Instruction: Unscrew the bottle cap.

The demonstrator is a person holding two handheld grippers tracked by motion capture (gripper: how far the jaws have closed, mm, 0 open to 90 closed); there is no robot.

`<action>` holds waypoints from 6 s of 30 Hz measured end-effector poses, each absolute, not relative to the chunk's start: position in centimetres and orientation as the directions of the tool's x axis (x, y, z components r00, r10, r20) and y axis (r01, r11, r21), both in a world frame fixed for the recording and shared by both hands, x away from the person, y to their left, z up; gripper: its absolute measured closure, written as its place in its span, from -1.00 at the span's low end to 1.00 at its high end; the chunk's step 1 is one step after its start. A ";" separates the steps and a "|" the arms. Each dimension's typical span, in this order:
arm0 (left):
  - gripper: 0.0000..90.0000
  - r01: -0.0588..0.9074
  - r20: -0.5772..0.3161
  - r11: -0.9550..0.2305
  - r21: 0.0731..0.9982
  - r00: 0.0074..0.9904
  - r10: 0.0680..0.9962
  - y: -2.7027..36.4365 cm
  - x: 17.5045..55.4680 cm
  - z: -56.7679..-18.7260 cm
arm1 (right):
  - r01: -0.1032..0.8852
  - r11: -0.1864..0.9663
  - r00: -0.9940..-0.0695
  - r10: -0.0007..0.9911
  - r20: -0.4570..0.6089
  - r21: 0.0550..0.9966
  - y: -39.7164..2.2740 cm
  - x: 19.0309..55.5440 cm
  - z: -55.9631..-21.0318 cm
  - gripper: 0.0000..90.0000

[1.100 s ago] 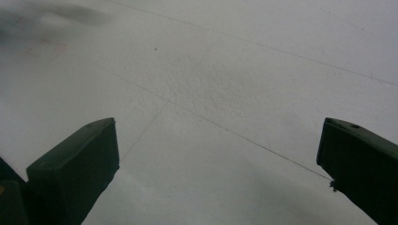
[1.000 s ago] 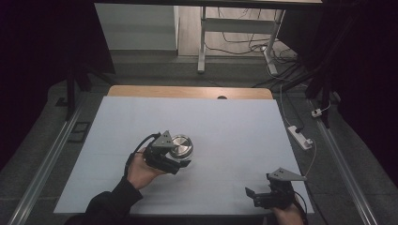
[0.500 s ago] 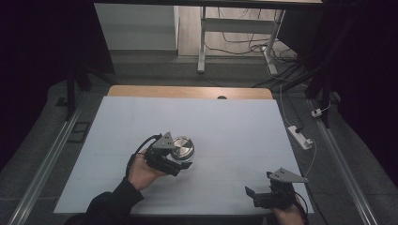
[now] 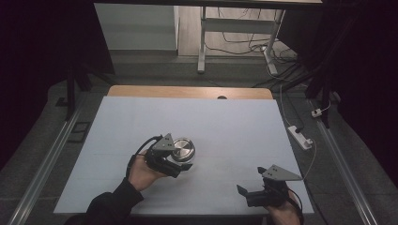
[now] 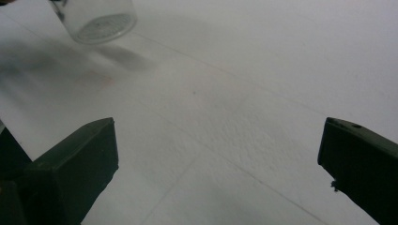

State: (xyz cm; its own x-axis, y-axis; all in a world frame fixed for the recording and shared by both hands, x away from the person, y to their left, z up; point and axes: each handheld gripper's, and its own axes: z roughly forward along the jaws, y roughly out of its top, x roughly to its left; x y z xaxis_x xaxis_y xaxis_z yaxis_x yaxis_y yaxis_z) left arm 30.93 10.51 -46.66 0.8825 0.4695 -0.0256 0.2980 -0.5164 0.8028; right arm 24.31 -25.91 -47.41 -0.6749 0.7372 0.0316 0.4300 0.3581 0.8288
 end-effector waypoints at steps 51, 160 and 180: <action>-0.66 0.282 -0.031 -0.500 0.819 0.892 0.451 9.6 30.4 -47.3 | 0.304 0.470 -0.864 0.503 0.033 0.829 -12.8 29.6 -42.5 -1.00; -0.66 0.212 -0.094 -0.481 0.851 0.962 0.257 10.3 30.4 -45.9 | 0.176 0.503 -0.955 0.297 0.022 0.846 -10.3 30.7 -40.8 -0.61; -0.66 0.246 -0.061 -0.480 0.842 0.928 0.368 10.0 30.2 -46.0 | 0.157 0.514 -0.948 0.319 -0.018 0.843 -10.5 30.1 -39.8 -0.73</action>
State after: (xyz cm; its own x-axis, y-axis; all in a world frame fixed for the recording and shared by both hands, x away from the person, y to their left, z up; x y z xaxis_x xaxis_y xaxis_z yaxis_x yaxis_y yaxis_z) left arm 30.24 10.01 -45.98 0.9279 0.3677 -0.0611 0.2455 -0.4797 0.8424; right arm 30.08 -10.47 -39.77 -0.9477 0.3185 -0.0182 0.1566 0.5141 0.8433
